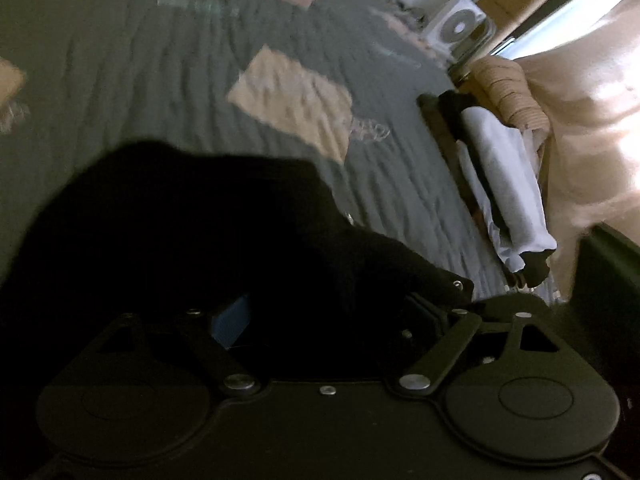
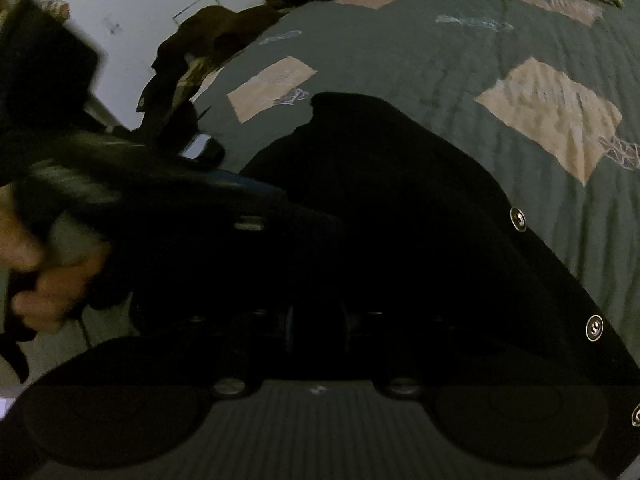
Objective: Fold clothes
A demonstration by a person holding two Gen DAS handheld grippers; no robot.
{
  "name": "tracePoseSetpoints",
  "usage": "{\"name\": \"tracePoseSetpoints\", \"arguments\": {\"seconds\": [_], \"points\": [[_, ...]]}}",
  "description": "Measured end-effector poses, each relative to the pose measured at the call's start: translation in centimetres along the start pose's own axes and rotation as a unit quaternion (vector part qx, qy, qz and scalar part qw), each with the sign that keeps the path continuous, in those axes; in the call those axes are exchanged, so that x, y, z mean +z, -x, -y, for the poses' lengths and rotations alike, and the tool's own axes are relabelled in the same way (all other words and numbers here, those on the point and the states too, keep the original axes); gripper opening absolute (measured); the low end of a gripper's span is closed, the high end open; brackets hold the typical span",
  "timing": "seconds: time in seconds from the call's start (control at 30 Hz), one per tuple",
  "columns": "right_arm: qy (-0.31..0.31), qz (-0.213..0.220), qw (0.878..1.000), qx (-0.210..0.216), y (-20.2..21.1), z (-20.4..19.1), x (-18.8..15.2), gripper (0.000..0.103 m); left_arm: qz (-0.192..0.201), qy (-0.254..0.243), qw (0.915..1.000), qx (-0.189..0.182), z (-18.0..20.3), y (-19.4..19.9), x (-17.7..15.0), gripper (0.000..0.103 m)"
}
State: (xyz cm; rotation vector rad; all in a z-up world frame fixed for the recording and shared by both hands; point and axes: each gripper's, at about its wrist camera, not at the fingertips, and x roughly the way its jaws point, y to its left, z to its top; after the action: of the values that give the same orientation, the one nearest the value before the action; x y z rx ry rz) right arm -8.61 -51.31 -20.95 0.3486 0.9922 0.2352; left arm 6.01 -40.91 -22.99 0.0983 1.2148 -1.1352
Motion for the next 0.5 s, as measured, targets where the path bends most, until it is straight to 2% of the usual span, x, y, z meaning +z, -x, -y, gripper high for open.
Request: {"name": "tracePoseSetpoints", "arguments": {"seconds": [0.03,0.1,0.2,0.27,0.3,0.37,0.4,0.5], "points": [[0.005,-0.001,1.0,-0.002,0.0,-0.1,-0.2,0.025,0.003,0.006,1.0,-0.001,-0.3,-0.5,-0.1,0.029],[0.015,-0.004,1.0,-0.005,-0.1,-0.4,-0.5,0.031,0.005,0.012,0.9999,0.004,-1.0,-1.3,-0.3,0.021],[0.002,-0.003,1.0,0.003,1.1,0.2,-0.6,0.036,0.012,0.026,0.9996,0.001,-2.1,-1.3,-0.3,0.018],[-0.028,0.018,0.999,0.01,3.2,1.6,-0.3,0.039,0.015,0.029,0.9995,-0.002,-2.3,-0.9,0.1,0.018],[-0.041,0.031,0.999,-0.001,4.4,2.6,-0.2,0.048,0.014,0.027,0.9995,-0.002,-2.3,-0.8,0.2,0.018],[-0.048,0.048,0.997,-0.045,6.7,4.5,0.2,0.051,0.011,0.021,0.9997,-0.005,-2.3,-0.8,0.5,0.018],[-0.047,0.05,0.996,-0.064,7.6,5.4,0.5,0.057,0.01,0.019,0.9998,-0.006,-2.3,-0.8,0.6,0.018],[-0.005,0.036,0.991,-0.126,8.5,6.2,1.5,0.062,0.011,0.018,0.9998,-0.006,-2.0,-0.7,0.5,0.018]]}}
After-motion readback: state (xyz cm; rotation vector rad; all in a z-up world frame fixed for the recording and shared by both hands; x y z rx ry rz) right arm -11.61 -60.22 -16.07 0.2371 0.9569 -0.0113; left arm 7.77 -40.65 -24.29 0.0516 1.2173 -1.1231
